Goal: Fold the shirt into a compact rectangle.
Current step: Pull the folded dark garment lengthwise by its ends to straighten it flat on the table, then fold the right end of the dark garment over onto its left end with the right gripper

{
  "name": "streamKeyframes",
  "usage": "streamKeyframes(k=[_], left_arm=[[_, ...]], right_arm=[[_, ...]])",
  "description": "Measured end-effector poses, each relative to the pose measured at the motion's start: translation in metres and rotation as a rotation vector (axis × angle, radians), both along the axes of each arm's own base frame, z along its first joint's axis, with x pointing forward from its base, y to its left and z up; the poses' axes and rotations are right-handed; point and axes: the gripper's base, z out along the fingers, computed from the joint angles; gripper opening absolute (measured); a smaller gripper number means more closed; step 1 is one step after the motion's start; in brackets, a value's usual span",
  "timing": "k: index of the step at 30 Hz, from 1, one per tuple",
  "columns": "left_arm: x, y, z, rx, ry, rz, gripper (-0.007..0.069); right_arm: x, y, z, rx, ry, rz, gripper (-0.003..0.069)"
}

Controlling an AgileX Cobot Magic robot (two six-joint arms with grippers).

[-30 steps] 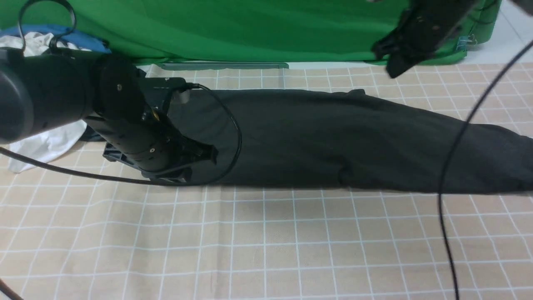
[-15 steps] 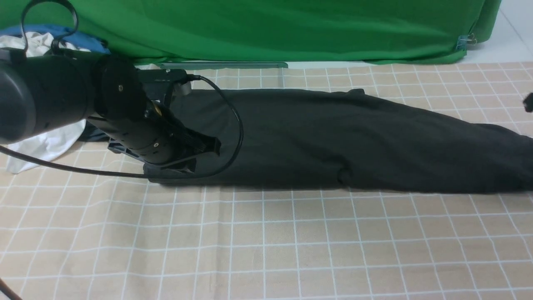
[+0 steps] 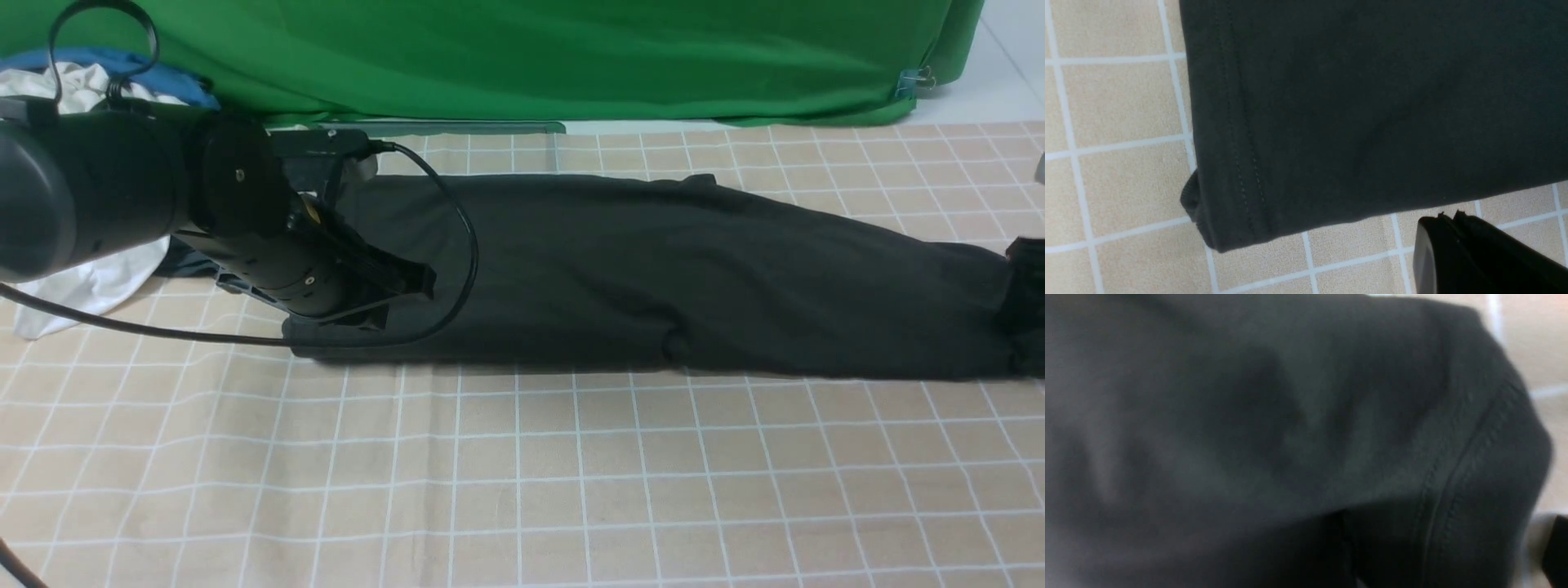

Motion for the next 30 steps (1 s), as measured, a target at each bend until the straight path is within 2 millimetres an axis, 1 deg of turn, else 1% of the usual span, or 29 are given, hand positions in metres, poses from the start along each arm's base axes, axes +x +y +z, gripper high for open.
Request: streamKeyframes(k=[1, 4, 6, 7, 8, 9, 11, 14, 16, 17, 19, 23, 26, 30], left_arm=[[0.000, 0.000, 0.000, -0.001, -0.003, 0.000, 0.0019], [0.001, 0.000, 0.001, -0.003, -0.012, 0.000, 0.0019], [0.001, 0.000, 0.001, -0.004, -0.014, 0.001, 0.0019], [0.001, 0.000, 0.001, -0.004, -0.014, 0.001, 0.0019], [0.001, 0.000, 0.001, -0.003, -0.014, 0.000, 0.0019], [0.001, 0.000, 0.000, -0.002, -0.012, -0.001, 0.0019], [0.000, 0.000, 0.000, 0.001, -0.001, -0.002, 0.0019], [-0.001, 0.000, -0.001, 0.007, 0.015, -0.005, 0.0019], [-0.003, 0.001, -0.001, 0.013, 0.033, -0.007, 0.0019], [-0.003, 0.001, -0.001, 0.014, 0.035, -0.008, 0.0019], [-0.004, 0.001, -0.002, 0.018, 0.045, -0.009, 0.0019], [-0.005, 0.002, -0.002, 0.025, 0.060, -0.013, 0.0019], [-0.005, 0.002, -0.003, 0.029, 0.060, -0.017, 0.0019], [-0.006, 0.004, -0.001, 0.069, 0.084, -0.031, 0.0019]], right_arm=[[0.001, 0.001, 0.000, -0.003, -0.005, 0.006, 0.0643], [0.003, 0.006, -0.002, -0.023, -0.007, 0.067, 0.0526], [0.006, 0.013, -0.002, -0.032, -0.013, 0.111, 0.0372], [0.006, 0.013, -0.002, -0.033, -0.013, 0.116, 0.0355], [0.008, 0.017, -0.002, -0.029, -0.017, 0.143, 0.0238], [0.008, 0.020, -0.001, -0.028, -0.016, 0.159, 0.0155], [0.009, 0.021, 0.000, -0.040, -0.007, 0.174, 0.0098], [0.009, 0.018, 0.005, -0.066, 0.008, 0.171, 0.0098], [0.005, 0.009, 0.019, -0.116, 0.031, 0.141, 0.0098], [0.005, 0.008, 0.019, -0.116, 0.032, 0.140, 0.0098], [0.001, -0.008, 0.037, -0.181, 0.027, 0.110, 0.0098], [-0.004, -0.024, 0.054, -0.230, 0.013, 0.069, 0.0098], [-0.004, -0.025, 0.061, -0.236, 0.015, 0.069, 0.0098], [0.002, -0.012, 0.087, -0.246, -0.012, 0.092, 0.0098]])
